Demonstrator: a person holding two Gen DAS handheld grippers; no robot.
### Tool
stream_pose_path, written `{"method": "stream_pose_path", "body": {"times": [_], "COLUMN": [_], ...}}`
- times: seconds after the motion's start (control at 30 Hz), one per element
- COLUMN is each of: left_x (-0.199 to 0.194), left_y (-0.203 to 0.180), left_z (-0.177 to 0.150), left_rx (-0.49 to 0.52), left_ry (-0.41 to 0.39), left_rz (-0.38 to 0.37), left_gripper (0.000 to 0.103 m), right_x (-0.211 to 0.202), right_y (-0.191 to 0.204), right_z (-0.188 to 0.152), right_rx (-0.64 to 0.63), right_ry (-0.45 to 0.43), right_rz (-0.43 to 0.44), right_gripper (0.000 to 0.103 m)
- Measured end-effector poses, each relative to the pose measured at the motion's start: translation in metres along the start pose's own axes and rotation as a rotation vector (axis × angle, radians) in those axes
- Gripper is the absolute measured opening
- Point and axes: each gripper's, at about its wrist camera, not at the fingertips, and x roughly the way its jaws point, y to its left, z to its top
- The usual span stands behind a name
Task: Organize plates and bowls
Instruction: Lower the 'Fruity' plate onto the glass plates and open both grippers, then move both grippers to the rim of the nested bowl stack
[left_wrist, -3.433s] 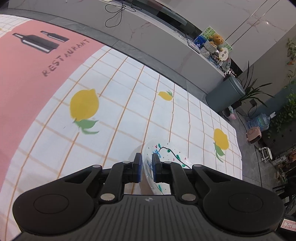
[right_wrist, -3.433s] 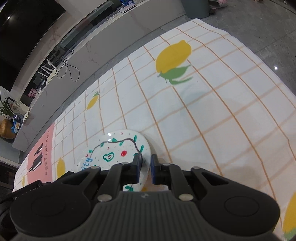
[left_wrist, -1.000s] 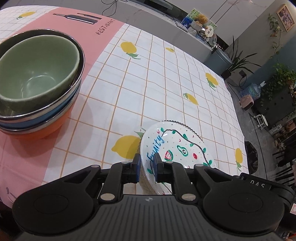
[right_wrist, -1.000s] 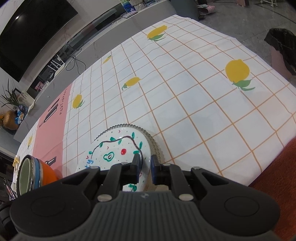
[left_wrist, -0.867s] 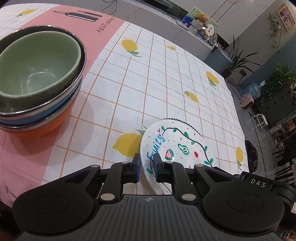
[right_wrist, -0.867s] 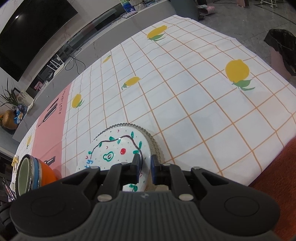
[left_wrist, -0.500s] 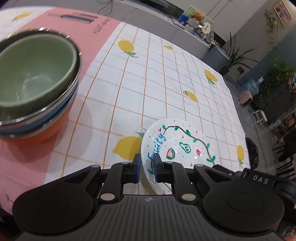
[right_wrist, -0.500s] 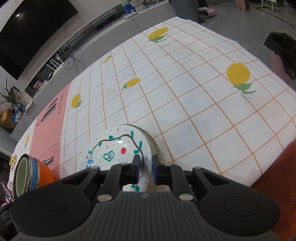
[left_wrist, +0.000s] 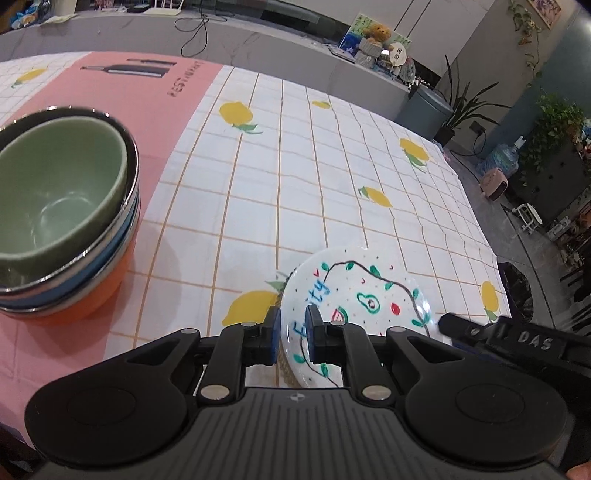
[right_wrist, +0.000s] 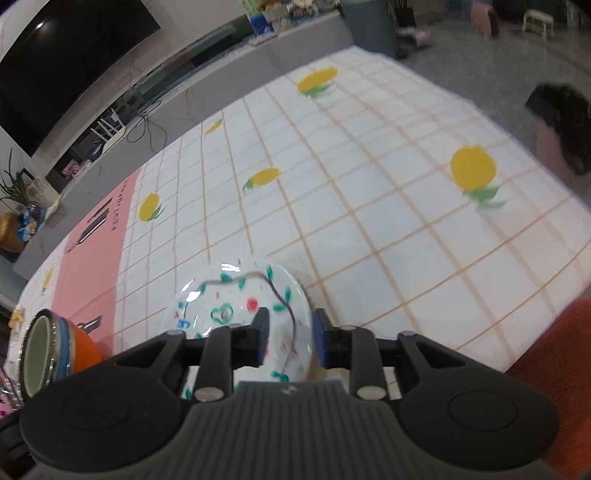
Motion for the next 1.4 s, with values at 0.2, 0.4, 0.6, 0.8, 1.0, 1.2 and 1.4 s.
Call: {"method": "stream_pose_path", "body": {"times": [0.2,0.4,0.6,0.8,1.0,1.2,1.4], "left_x": [0.003,0.010,0.008,-0.002,-0.018,-0.041,-0.054], "left_y": [0.007,0.013,0.007,-0.006,-0.012,-0.005,0.028], "left_z": [0.000,-0.001,0.001,0.009,0.014,0.001,-0.015], "left_rx": [-0.025,-0.047,0.021,0.151,0.265,0.329,0.348], "left_ry": [0.006,0.050,0.102,0.154,0.224,0.329,0.400], "left_rz": [0.001,-0.017,0.006,0.059,0.057,-0.063,-0.025], "left_gripper": [0.027,0.031,0.036,0.041,0.042,0.043,0.043], "right_x": [0.001,0.015,0.016,0.002,-0.007,-0.016,-0.016], "right_y": [-0.003,-0.009,-0.001,0.012,0.031,0.051,0.079], "right_z": [0.004,-0.004,-0.009,-0.001,-0.001,-0.011,-0.027], "right_rx": [0.011,0.059,0.032,-0.029,-0.111,-0.159,-0.236], "right_ry": [0.009,0.108,0.140,0.104,0.156,0.184,0.240], "right_rz": [-0.016,-0.045,-0.061,-0.108,-0.113,-0.058,0.000], "right_gripper": [0.030,0.035,0.040,0.048,0.064,0.074,0.080]}}
